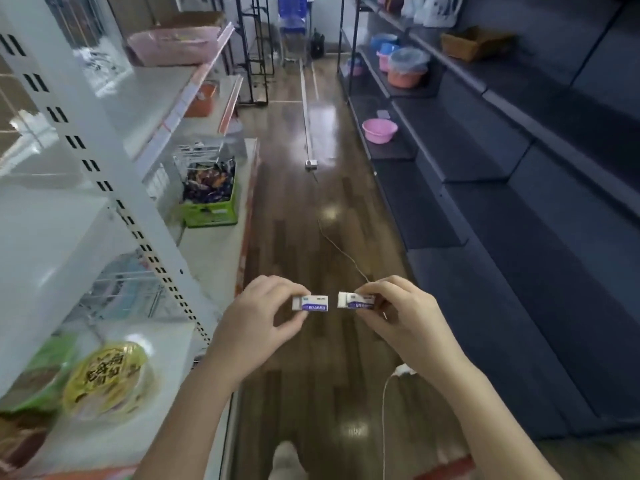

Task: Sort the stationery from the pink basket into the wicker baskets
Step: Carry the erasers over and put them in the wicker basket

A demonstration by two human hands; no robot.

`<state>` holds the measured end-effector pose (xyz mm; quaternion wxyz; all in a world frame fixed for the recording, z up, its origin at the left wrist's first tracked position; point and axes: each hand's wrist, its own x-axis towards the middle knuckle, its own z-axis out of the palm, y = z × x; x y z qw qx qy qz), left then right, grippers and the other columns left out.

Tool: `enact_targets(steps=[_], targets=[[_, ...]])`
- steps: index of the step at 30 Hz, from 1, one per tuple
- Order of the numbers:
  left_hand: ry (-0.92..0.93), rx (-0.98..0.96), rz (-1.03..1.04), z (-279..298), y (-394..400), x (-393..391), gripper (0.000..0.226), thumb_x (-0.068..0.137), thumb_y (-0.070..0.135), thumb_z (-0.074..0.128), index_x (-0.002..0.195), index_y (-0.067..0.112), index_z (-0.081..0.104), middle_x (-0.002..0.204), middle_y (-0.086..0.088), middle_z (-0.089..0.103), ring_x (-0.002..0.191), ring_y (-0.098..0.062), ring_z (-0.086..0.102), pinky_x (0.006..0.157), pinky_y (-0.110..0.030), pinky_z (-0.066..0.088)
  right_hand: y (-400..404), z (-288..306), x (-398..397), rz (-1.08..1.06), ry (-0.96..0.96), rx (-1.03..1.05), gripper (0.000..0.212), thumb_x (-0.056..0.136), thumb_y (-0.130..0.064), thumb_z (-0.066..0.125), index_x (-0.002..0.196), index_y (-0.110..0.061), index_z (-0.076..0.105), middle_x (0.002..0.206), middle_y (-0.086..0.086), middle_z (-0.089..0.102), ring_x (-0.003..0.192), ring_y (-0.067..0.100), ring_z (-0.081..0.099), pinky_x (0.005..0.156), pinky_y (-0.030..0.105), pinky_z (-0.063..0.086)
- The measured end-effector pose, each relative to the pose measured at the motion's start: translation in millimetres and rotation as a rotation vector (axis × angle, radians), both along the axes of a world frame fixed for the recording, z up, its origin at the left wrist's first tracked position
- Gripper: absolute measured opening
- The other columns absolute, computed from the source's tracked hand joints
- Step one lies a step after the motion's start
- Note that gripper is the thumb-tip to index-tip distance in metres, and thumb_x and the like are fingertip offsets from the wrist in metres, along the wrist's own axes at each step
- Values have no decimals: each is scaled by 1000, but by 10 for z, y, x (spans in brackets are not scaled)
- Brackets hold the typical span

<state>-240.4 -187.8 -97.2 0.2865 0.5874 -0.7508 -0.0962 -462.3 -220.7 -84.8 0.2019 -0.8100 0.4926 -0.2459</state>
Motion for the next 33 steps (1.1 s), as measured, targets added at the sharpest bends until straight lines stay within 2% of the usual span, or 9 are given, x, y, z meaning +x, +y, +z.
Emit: enact_targets(steps=[2, 6, 9, 12, 16, 20, 26, 33], targets=[[22, 26, 13, -78, -327, 16, 23, 77, 11, 75, 99, 17, 70, 95, 8, 65, 90, -6, 55, 81, -5, 34, -332, -105, 27, 5, -1, 14, 23, 82, -18, 73, 105, -16, 70, 93, -15, 57, 74, -5, 48, 68, 6, 37], [45, 36, 22, -217, -1122, 144, 22, 79, 9, 73, 99, 14, 69, 97, 4, 66, 91, -14, 59, 79, -14, 40, -1125, -287, 192, -6, -21, 32, 21, 84, -18, 72, 105, -16, 69, 96, -10, 61, 80, 3, 54, 71, 12, 45], [56, 54, 27, -289, -1805, 301, 21, 80, 11, 72, 100, 17, 69, 97, 7, 65, 93, -13, 58, 79, -19, 42, -1781, -373, 356, -26, -23, 65, 21, 85, -20, 70, 106, -17, 68, 98, -10, 61, 83, 3, 54, 73, 9, 44], [70, 61, 21, -342, -2480, 441, 19, 81, 15, 71, 99, 22, 68, 96, 16, 60, 91, -9, 55, 75, -17, 42, -2432, -418, 506, -51, 2, 116, 22, 86, -22, 69, 108, -18, 67, 101, -10, 60, 83, -1, 51, 70, 3, 38], [56, 118, 4, -409, -3364, 562, 19, 83, 18, 68, 101, 24, 67, 96, 17, 60, 91, -8, 54, 74, -22, 44, -3270, -435, 623, -69, 28, 171, 21, 87, -25, 67, 108, -20, 66, 99, -15, 56, 80, -6, 48, 69, 1, 36], [64, 161, -5, -523, -4270, 667, 20, 82, 21, 68, 101, 26, 67, 96, 17, 60, 88, -2, 50, 71, -15, 39, -4185, -540, 677, -83, 44, 223, 23, 87, -27, 66, 110, -22, 66, 104, -13, 59, 83, -6, 50, 71, 0, 36], [23, 185, 61, -643, -5739, 771, 21, 83, 24, 70, 103, 24, 68, 99, 13, 63, 86, 0, 46, 73, -7, 32, -5772, -621, 814, -80, 6, 248, 27, 86, -25, 68, 113, -20, 65, 109, -10, 61, 91, 0, 54, 82, 7, 43], [24, 217, 143, -505, -7341, 1084, 26, 85, 29, 66, 110, 24, 65, 107, 11, 62, 92, 1, 44, 77, -11, 34, -7594, -441, 1111, 1, 14, 254, 28, 85, -24, 68, 113, -21, 65, 109, -11, 61, 93, 1, 55, 80, 7, 42]])
